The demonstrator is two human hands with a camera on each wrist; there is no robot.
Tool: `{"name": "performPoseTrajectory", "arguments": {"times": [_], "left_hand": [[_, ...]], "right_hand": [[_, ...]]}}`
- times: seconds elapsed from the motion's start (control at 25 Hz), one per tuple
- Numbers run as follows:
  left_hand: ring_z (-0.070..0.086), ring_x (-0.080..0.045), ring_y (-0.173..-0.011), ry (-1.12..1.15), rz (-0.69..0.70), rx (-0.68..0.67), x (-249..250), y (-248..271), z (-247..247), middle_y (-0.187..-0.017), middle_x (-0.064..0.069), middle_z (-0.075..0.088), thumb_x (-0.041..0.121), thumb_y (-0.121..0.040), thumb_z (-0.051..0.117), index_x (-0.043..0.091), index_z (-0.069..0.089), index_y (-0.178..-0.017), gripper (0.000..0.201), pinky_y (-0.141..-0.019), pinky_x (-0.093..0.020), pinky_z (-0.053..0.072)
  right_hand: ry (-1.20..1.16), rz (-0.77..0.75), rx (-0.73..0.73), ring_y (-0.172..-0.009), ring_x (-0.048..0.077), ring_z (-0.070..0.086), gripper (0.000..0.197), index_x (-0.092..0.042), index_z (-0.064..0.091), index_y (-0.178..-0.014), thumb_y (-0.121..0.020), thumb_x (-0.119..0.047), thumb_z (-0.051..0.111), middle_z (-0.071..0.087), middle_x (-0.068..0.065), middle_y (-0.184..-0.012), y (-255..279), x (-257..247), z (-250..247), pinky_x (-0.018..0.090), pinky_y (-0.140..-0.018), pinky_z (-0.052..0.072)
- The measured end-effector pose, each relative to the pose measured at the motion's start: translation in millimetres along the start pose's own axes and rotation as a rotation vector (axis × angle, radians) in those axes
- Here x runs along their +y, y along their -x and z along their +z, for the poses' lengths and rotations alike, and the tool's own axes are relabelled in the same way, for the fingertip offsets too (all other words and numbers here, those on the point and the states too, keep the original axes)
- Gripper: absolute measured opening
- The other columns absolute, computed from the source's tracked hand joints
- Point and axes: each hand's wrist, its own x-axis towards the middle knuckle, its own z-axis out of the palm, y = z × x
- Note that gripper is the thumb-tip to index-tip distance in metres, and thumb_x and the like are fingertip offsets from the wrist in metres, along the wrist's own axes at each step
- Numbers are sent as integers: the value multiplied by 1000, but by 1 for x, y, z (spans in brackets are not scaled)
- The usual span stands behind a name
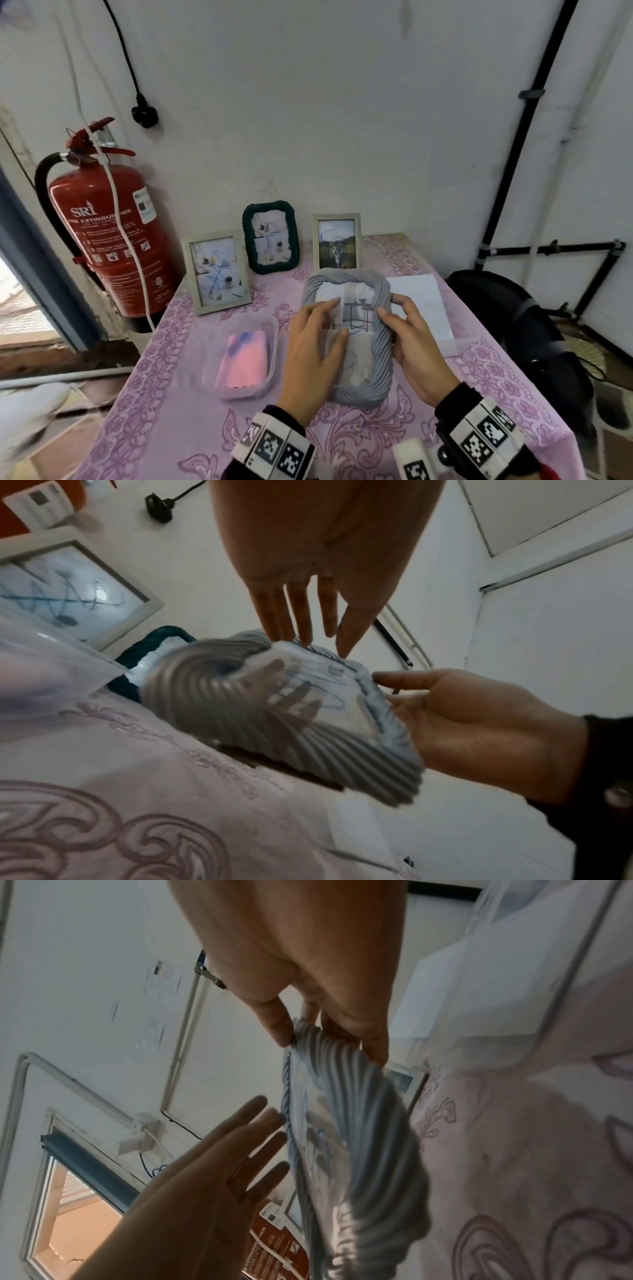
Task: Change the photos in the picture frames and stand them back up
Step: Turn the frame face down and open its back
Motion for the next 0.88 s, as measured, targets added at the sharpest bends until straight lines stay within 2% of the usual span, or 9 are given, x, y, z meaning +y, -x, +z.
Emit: {"name": "performPoseTrajectory", "arguments": {"times": [0.12,0.24,0.32,0.4,0.52,0.6,0.72,0.8,0.88], "left_hand": [[46,5,-114,53,35,-60,10,1,7,-118,16,53,32,-89,60,31,50,-126,38,-98,-17,38],[44,7,-116,89,26,-88,15,1,11,-121,19,48,46,-86,59,39,43,-129,47,-96,-9,35],[47,4,-116,181,-8,-79,17,0,12,-122,18,49,39,-84,65,35,41,-128,51,-96,-16,42],[54,0,-111,308,-58,-24,17,-1,13,-117,17,55,20,-86,64,34,42,-123,45,-90,-24,50],[63,-1,-94,394,-104,93,11,-1,8,-105,17,64,12,-92,54,37,46,-117,36,-74,-16,51],[67,-8,-85,462,-180,155,5,-3,3,-97,8,70,12,-92,54,35,50,-114,32,-68,-19,52],[67,-21,-75,561,-312,229,-4,-5,-4,-86,-6,73,9,-91,56,32,54,-107,28,-67,-37,54],[67,-20,-74,610,-358,283,-10,-4,-6,-84,-7,74,8,-90,57,31,54,-104,28,-66,-39,54],[68,-18,-76,682,-401,323,-17,-1,-6,-84,-5,75,8,-89,57,32,55,-103,28,-66,-37,56]], "right_hand": [[-72,1,-54,-89,19,68,23,-13,50,-118,-95,-13,48,69,14,-109,-1,-4,4,29,-71,55],[-81,-22,-119,-88,22,67,25,-17,54,-114,-91,-26,49,68,15,-112,1,-10,7,35,-76,54],[-82,-28,-166,-88,27,65,32,-14,58,-112,-91,-35,45,67,18,-112,2,-12,9,41,-82,51],[-63,-12,-174,-88,31,63,38,-8,60,-112,-96,-34,38,66,19,-114,1,-12,10,43,-84,51],[-15,-18,-166,-90,28,65,34,-8,63,-109,-99,-25,35,68,12,-113,-2,-9,12,37,-81,50],[115,-49,-105,-97,22,64,26,-15,64,-108,-97,-13,41,68,4,-113,-3,-7,14,29,-81,48],[393,-60,-16,-111,16,52,38,-22,55,-123,-91,-1,48,55,-4,-127,-4,1,13,23,-92,44],[505,-18,-30,-117,14,44,50,-25,42,-134,-91,-1,50,45,-6,-131,-2,8,12,26,-96,38],[482,22,-72,-114,12,46,54,-26,35,-138,-92,0,48,45,-3,-127,-1,16,11,22,-93,42]]}}
